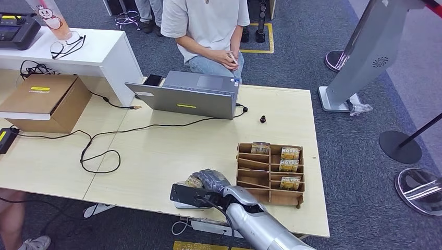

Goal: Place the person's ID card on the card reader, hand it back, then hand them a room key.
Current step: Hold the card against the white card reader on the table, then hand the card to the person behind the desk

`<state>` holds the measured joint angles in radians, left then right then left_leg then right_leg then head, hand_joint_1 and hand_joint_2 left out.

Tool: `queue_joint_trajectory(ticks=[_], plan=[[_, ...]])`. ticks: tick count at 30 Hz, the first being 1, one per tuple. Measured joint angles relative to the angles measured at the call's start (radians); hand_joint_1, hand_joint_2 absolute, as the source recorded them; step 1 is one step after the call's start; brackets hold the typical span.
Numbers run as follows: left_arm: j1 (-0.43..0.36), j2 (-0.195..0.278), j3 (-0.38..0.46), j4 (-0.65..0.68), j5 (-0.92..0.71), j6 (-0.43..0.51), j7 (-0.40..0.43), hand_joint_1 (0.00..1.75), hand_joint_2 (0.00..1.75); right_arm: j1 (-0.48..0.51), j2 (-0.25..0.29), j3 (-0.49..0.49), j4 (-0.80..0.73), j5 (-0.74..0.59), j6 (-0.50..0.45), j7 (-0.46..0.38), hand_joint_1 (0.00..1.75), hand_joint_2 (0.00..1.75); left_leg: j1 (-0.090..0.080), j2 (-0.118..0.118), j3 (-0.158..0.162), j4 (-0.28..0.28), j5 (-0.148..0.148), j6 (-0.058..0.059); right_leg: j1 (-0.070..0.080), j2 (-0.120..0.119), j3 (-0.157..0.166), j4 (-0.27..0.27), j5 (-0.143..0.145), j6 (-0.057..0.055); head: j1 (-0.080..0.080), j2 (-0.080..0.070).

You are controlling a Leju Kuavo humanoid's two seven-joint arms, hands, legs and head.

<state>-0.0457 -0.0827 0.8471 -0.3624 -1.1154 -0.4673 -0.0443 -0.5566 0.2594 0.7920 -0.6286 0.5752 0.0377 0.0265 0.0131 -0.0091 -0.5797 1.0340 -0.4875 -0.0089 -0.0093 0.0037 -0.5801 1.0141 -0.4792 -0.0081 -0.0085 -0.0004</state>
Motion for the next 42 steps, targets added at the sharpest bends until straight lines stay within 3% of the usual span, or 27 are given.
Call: queue_joint_trajectory(ticks=[20, 30, 42], plan=[[0.001, 0.002, -0.023, -0.004, 0.019, 0.0, 0.002, 0.0, 0.0, 0.001, 0.006, 0.008, 0.002, 0.078, -0.017, 0.019, 1.75, 1.75, 0.0, 0.0, 0.0, 0.0, 0.0, 0.0, 0.0, 0.0, 0.0, 0.0, 0.0, 0.0, 0.0, 0.0], [0.008, 0.002, -0.023, -0.01, 0.03, 0.0, 0.002, 0.0, 0.0, 0.0, 0.012, 0.065, 0.002, 0.191, -0.065, 0.055, 1.75, 1.75, 0.0, 0.0, 0.0, 0.0, 0.0, 0.0, 0.0, 0.0, 0.0, 0.0, 0.0, 0.0, 0.0, 0.0], [0.016, 0.001, -0.023, -0.03, 0.037, -0.01, 0.002, 0.0, 0.0, 0.0, 0.017, 0.081, 0.002, 0.231, -0.072, 0.074, 1.75, 1.75, 0.0, 0.0, 0.0, 0.0, 0.0, 0.0, 0.0, 0.0, 0.0, 0.0, 0.0, 0.0, 0.0, 0.0]])
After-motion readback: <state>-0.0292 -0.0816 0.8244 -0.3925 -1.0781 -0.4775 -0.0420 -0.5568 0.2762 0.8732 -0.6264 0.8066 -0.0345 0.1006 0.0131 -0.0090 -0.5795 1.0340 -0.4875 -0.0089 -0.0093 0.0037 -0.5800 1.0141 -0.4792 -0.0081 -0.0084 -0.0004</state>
